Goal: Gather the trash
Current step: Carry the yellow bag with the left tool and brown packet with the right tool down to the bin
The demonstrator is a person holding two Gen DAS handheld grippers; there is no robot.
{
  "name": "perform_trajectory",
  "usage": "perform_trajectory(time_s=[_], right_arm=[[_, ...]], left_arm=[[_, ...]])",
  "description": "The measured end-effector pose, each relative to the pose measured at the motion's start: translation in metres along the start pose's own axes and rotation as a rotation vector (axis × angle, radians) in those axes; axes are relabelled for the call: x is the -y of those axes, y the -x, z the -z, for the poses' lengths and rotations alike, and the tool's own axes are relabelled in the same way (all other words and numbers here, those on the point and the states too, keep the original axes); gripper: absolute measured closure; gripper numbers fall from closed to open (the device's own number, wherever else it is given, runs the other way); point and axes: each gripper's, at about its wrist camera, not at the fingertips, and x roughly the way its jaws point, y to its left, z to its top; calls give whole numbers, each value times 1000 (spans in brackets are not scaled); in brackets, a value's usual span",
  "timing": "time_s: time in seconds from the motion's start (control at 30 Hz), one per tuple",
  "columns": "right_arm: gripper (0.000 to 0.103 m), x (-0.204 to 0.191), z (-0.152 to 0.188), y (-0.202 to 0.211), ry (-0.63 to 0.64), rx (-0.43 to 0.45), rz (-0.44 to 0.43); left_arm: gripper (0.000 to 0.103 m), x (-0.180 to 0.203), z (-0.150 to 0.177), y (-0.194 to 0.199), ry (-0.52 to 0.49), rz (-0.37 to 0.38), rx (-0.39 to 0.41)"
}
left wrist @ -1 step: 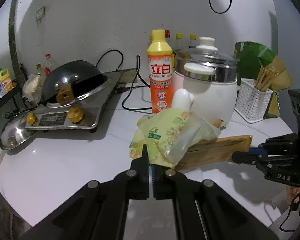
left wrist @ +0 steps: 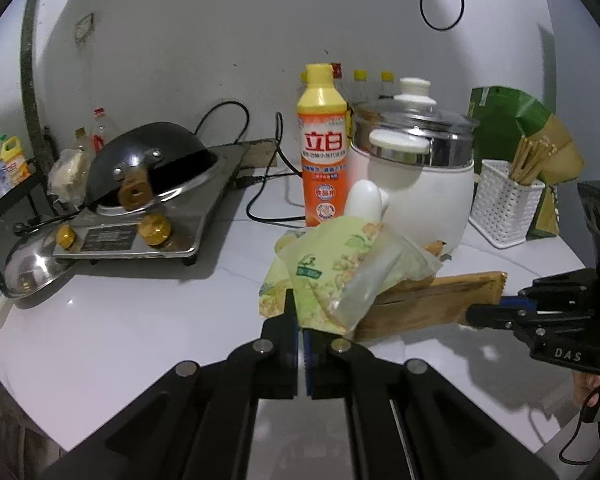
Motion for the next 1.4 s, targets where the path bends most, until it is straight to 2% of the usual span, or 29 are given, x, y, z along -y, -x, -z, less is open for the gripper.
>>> perform_trajectory(time_s=[0.23, 0.67, 1.13, 1.4], right_arm=[[97, 14, 28, 45, 8, 21, -3], [97, -5, 47, 91, 29, 61, -2], [97, -25, 74, 117, 45, 70, -12], [97, -38, 87, 131, 56, 71, -36]], left_arm=[[102, -7, 5, 33, 26, -25, 31], [102, -4, 23, 95, 37, -60, 86], [102, -2, 56, 140, 62, -88, 110], [102, -4, 87, 156, 81, -100, 99]])
